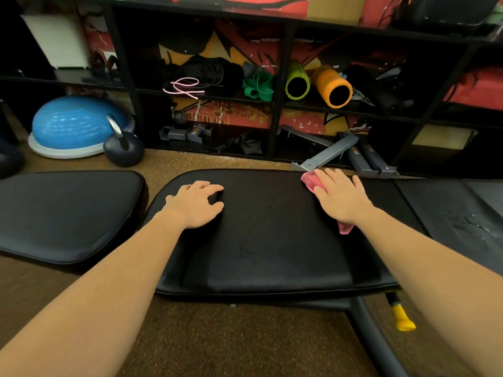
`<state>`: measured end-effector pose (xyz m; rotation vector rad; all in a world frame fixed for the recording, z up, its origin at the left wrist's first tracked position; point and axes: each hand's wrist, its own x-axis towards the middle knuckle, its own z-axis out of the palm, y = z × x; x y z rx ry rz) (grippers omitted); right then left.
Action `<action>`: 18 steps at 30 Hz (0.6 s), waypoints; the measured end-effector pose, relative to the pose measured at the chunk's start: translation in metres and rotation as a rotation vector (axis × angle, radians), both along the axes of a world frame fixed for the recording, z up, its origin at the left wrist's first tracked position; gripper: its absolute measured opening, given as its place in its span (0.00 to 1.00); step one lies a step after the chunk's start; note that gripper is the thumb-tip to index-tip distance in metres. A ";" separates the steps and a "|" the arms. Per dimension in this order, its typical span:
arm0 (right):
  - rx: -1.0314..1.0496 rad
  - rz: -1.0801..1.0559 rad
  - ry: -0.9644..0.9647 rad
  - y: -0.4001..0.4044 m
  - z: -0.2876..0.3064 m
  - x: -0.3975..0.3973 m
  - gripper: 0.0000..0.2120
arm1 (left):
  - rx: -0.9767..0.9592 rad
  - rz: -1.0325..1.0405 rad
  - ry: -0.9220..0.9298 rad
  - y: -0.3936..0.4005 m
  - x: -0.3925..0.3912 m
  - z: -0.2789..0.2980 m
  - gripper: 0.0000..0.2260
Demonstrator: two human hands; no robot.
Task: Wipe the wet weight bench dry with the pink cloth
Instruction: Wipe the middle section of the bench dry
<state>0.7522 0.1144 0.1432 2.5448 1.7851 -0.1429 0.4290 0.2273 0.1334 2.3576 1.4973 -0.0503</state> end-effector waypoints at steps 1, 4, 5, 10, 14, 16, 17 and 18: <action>0.005 0.018 0.010 0.006 0.000 -0.003 0.27 | 0.002 0.003 -0.001 -0.001 0.000 0.000 0.24; 0.006 0.049 0.022 0.023 0.002 -0.015 0.26 | 0.000 0.010 -0.004 -0.002 0.000 -0.001 0.24; 0.003 0.064 0.038 0.028 0.003 -0.020 0.26 | -0.002 0.010 -0.006 -0.003 0.000 -0.001 0.24; -0.020 0.181 0.081 0.058 0.004 -0.044 0.25 | -0.013 0.014 -0.002 -0.002 0.000 0.000 0.25; -0.069 0.275 0.094 0.072 -0.003 -0.059 0.25 | -0.020 0.013 0.003 -0.002 0.000 0.000 0.24; -0.066 0.326 0.097 0.073 -0.005 -0.067 0.25 | -0.019 0.011 0.010 -0.002 0.000 0.000 0.24; -0.059 0.354 0.093 0.072 -0.005 -0.071 0.25 | -0.020 0.009 0.013 -0.002 0.000 0.000 0.24; -0.058 0.379 0.089 0.070 -0.006 -0.075 0.24 | -0.020 0.007 0.016 -0.002 0.000 0.000 0.23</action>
